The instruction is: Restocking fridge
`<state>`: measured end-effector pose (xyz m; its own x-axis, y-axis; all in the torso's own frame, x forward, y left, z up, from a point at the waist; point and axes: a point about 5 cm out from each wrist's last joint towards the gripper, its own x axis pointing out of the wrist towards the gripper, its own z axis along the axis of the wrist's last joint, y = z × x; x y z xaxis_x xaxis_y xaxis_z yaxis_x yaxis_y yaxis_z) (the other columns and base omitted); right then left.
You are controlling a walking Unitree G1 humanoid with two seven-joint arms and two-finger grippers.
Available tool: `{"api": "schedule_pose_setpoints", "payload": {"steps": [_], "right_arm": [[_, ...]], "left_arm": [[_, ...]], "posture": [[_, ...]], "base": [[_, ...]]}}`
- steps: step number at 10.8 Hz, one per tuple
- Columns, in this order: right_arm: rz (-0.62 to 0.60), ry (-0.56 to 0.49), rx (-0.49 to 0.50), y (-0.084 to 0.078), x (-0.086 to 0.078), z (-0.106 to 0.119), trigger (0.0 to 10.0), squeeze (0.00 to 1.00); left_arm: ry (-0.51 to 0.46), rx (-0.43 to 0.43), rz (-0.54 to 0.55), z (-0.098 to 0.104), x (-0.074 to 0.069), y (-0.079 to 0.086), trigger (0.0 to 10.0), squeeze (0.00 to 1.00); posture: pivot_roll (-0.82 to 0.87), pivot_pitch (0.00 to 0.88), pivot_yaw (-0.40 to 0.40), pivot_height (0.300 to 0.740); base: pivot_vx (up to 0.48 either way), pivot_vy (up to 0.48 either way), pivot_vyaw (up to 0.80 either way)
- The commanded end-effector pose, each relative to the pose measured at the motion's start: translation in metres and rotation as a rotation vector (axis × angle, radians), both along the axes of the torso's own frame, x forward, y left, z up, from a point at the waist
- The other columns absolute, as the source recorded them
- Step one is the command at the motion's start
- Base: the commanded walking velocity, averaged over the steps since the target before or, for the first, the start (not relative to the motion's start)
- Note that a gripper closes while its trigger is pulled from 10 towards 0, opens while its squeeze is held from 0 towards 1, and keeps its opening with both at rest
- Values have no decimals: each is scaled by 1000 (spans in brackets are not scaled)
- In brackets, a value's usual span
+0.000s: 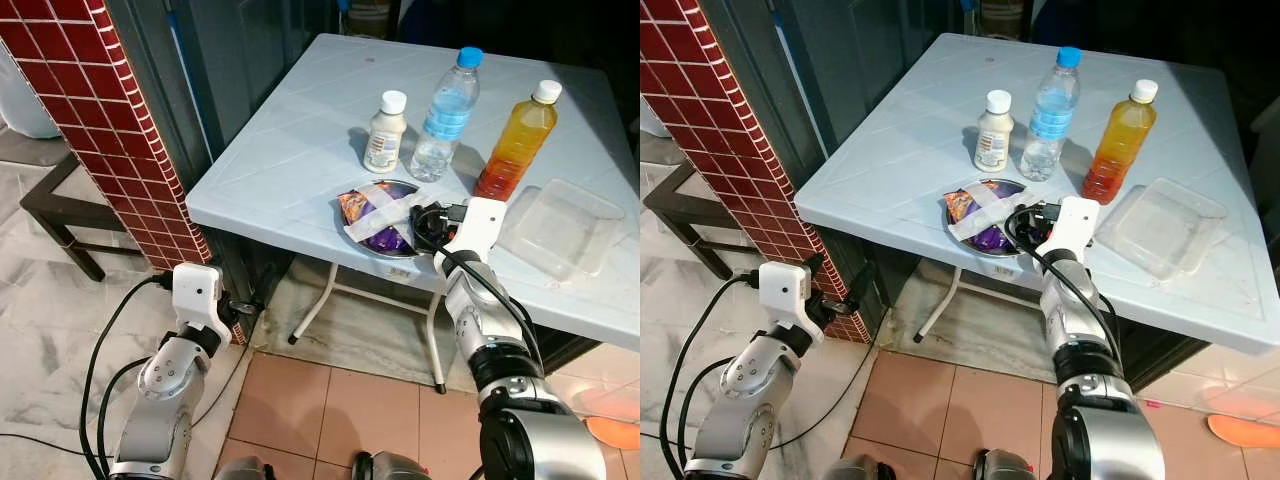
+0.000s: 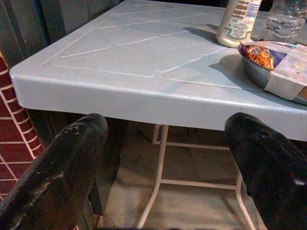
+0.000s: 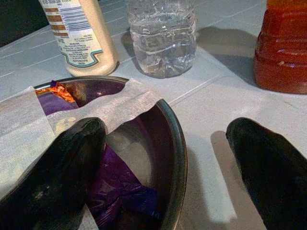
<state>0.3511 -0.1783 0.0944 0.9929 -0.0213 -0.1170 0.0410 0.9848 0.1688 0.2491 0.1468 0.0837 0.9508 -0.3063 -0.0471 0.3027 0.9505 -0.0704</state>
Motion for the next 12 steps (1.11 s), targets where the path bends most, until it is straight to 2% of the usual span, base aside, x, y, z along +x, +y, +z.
{"api": "schedule_pose_setpoints", "payload": {"steps": [1, 3, 5, 6, 7, 8, 10, 12], "right_arm": [[22, 64, 42, 3, -3, -12, 10000, 0], [21, 72, 53, 4, -2, -11, 10000, 0], [13, 109, 1, 5, 1, -12, 10000, 0], [26, 74, 45, 7, 2, -9, 10000, 0], [20, 52, 2, 6, 2, -7, 10000, 0], [46, 61, 28, 8, 2, -8, 10000, 0], [9, 51, 97, 1, 2, -8, 10000, 0], [13, 52, 86, -1, 2, -7, 10000, 0]], "left_arm": [[8, 14, 1, 0, -1, 0, 10000, 0], [9, 15, 2, -1, -1, 0, 10000, 0], [10, 16, -1, -1, 0, -1, 10000, 0], [9, 13, 2, -1, 1, -1, 10000, 0], [8, 13, 1, 0, 1, -1, 10000, 0], [7, 14, 1, 0, 2, -1, 10000, 0], [5, 15, 0, 0, 3, -1, 10000, 0], [3, 17, 1, 0, 3, -1, 10000, 0]], "posture": [[40, 63, 26, 740], [39, 61, 25, 740], [38, 60, 26, 740], [38, 59, 25, 740], [38, 57, 24, 740], [37, 55, 23, 740], [38, 52, 23, 740], [37, 50, 23, 740]], "base": [[0, 0, 0], [0, 0, 0], [0, 0, 0], [0, 0, 0], [0, 0, 0], [0, 0, 0], [0, 0, 0], [0, 0, 0]]}}
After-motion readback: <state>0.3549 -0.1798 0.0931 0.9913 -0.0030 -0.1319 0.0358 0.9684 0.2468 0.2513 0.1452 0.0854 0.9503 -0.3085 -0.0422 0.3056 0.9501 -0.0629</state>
